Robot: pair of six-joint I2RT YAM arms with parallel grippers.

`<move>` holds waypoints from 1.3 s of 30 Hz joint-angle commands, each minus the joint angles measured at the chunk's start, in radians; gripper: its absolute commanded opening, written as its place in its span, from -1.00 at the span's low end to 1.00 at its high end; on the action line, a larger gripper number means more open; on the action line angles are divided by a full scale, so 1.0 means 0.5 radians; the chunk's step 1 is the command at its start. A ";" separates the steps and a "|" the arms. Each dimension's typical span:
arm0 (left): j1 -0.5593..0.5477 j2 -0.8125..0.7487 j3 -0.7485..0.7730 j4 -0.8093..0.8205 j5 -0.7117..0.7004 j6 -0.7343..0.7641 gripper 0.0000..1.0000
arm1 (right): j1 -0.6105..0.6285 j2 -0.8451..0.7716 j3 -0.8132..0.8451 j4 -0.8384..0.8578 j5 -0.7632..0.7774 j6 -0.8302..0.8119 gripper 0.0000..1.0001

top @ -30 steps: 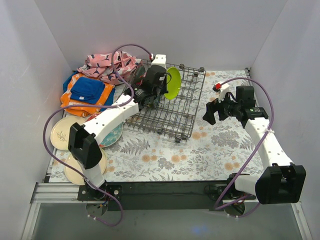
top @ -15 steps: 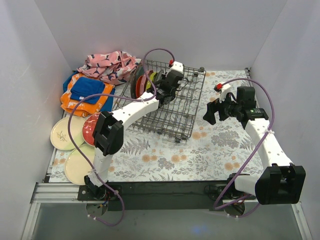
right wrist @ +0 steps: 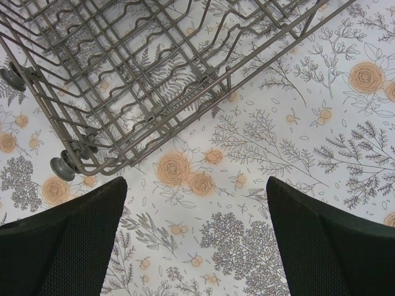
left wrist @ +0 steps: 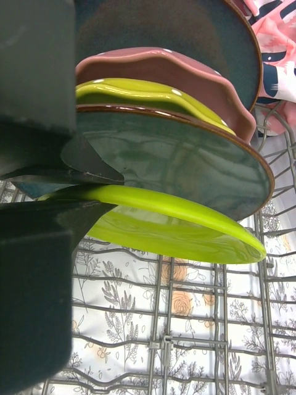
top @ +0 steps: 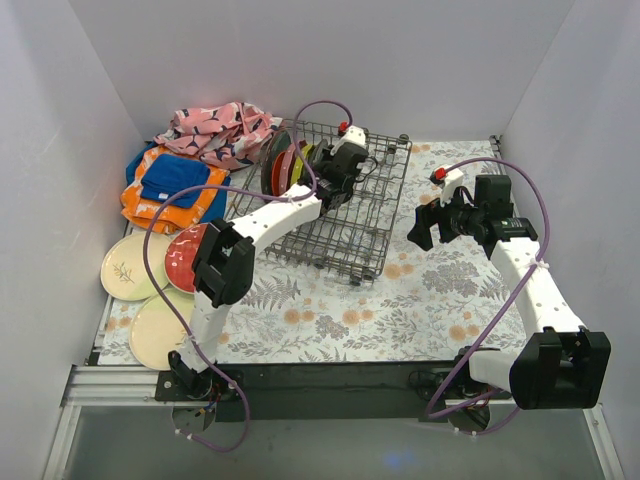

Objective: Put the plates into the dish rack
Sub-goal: Insert the plate into the dish rack

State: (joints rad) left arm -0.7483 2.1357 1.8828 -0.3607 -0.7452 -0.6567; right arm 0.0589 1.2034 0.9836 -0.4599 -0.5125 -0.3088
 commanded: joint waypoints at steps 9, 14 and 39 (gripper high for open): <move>0.048 0.018 0.020 0.062 -0.028 0.000 -1.00 | -0.014 -0.032 -0.013 0.070 -0.046 0.035 0.97; 0.048 0.045 0.011 0.046 0.009 -0.036 -1.00 | -0.017 -0.032 -0.022 0.070 -0.046 0.035 0.97; 0.048 0.100 0.026 -0.177 0.058 -0.242 -0.81 | -0.020 -0.051 -0.053 0.070 -0.067 0.047 0.97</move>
State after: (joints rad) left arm -0.7265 2.1983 1.8778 -0.4332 -0.6983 -0.7506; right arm 0.0532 1.2030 0.9642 -0.4515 -0.5266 -0.2909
